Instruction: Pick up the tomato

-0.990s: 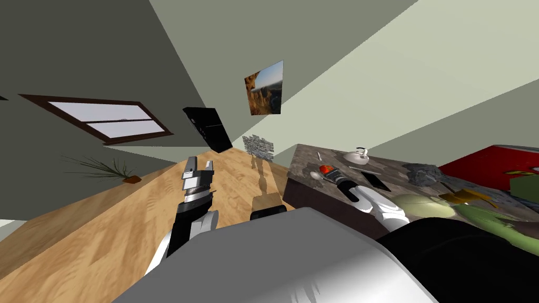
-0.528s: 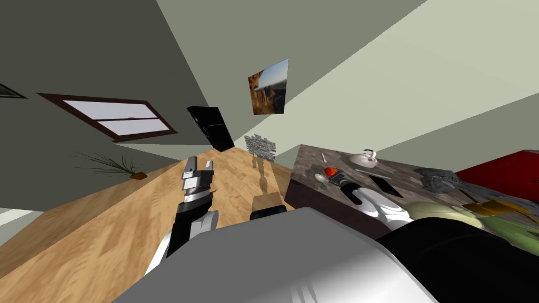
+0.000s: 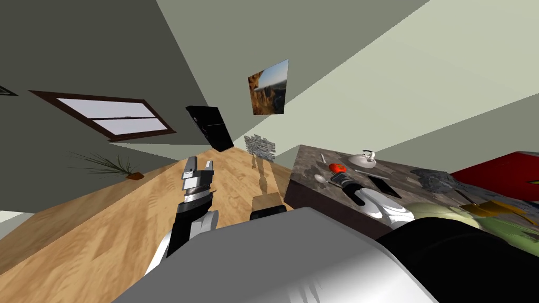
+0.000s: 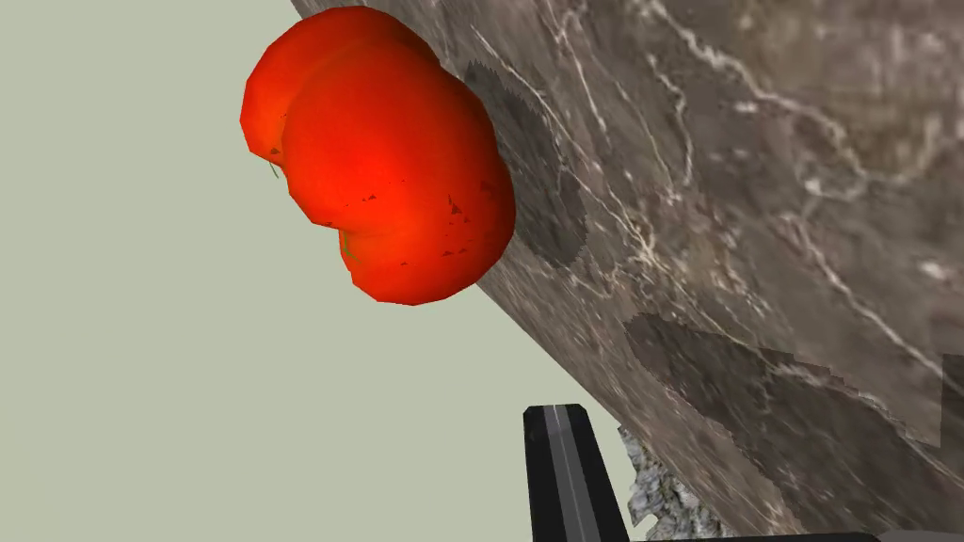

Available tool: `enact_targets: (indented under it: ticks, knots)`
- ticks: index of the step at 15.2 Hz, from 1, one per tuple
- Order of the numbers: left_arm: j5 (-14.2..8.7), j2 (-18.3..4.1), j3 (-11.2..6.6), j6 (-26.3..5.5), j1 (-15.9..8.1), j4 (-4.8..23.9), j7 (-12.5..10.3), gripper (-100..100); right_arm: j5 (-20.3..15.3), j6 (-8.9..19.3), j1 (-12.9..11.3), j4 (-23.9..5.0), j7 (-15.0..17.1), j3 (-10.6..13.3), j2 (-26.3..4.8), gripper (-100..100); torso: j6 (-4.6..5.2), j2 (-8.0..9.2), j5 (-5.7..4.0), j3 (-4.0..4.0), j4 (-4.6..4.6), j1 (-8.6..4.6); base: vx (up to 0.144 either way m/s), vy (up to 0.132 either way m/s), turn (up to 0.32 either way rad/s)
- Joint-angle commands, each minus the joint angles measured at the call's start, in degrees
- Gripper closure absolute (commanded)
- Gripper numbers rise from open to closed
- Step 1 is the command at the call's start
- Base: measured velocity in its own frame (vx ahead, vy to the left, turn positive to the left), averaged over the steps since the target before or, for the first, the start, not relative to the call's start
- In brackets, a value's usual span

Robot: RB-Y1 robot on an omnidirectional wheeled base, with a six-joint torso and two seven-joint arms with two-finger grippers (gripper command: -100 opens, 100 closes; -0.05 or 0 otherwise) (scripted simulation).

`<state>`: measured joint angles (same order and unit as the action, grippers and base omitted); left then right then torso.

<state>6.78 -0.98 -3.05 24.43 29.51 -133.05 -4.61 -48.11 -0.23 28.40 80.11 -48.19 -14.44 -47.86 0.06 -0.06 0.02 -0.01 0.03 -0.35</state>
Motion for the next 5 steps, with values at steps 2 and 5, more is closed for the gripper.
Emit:
enact_targets:
  ticks: [2, 5]
  knots:
    - [0.0, 0.0, 0.0, 0.0, 0.0, 0.0, 0.0, 0, 0.8, -0.39, 1.6, -0.23, 0.78, -0.06, -2.2, -100, -0.01, -0.08, -0.03, -0.05, -0.02, -0.14, 0.078, -0.122, -0.025]
    - [0.0, 0.0, 0.0, 0.0, 0.0, 0.0, 0.0, 0, 0.53, -0.55, 0.96, -0.46, 0.5, -0.16, -1.56, 100, -0.03, 0.0, -0.03, -0.02, -0.01, 0.05, 0.021, -0.036, 0.003]
